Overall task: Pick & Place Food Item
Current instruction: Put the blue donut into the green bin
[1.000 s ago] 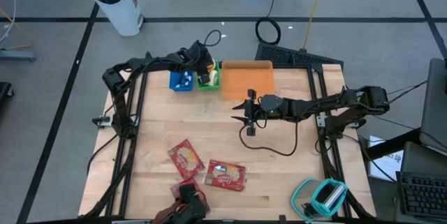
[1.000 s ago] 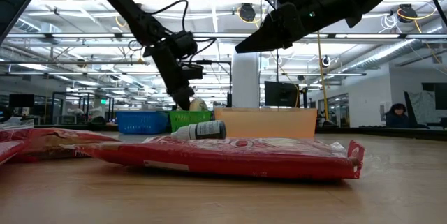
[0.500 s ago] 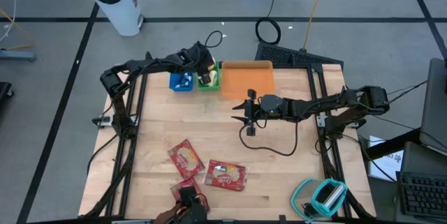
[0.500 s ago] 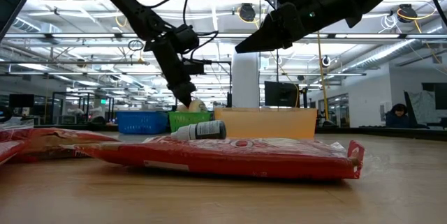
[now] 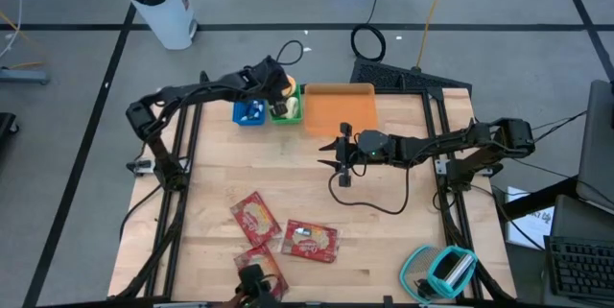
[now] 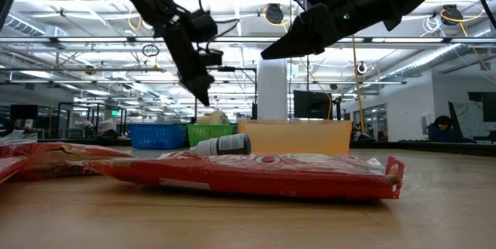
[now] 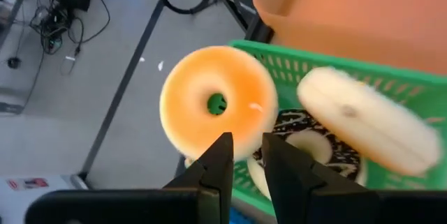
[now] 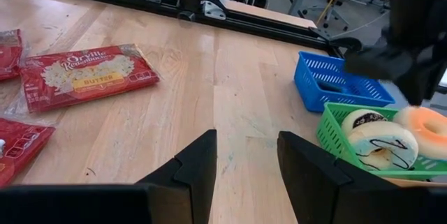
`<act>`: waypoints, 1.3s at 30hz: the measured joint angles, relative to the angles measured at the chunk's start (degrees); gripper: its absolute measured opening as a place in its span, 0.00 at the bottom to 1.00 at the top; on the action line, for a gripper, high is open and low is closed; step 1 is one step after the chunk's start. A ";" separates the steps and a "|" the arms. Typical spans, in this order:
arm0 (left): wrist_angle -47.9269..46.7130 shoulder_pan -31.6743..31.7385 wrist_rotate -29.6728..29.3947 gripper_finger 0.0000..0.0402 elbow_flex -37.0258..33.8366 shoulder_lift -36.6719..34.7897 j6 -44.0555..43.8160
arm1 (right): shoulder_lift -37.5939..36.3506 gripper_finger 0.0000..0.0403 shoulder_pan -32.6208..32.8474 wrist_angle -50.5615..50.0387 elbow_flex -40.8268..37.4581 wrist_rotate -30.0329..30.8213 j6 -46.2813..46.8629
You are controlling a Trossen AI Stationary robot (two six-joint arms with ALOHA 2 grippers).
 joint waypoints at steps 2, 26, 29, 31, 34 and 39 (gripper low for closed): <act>-0.82 -0.19 0.47 0.19 0.00 -1.82 -2.70 | 0.00 0.35 0.00 -0.09 0.00 0.02 0.06; 9.44 14.11 18.10 0.60 0.11 5.10 -23.70 | 0.00 0.35 -0.24 0.25 -0.02 0.02 -1.24; 11.05 13.70 18.16 0.69 0.09 6.94 -22.57 | 0.00 0.35 -0.40 0.32 -0.01 0.01 -1.37; 12.11 13.32 18.65 0.73 0.09 7.65 -22.24 | 0.00 0.35 -0.48 0.39 -0.01 0.02 -1.27; 12.40 13.15 19.12 0.76 0.09 8.26 -22.11 | 0.00 0.35 -0.48 0.41 -0.02 0.02 -1.20; 11.79 12.66 18.92 0.74 0.09 8.78 -22.16 | 0.00 0.35 -0.48 0.41 -0.01 0.02 -1.09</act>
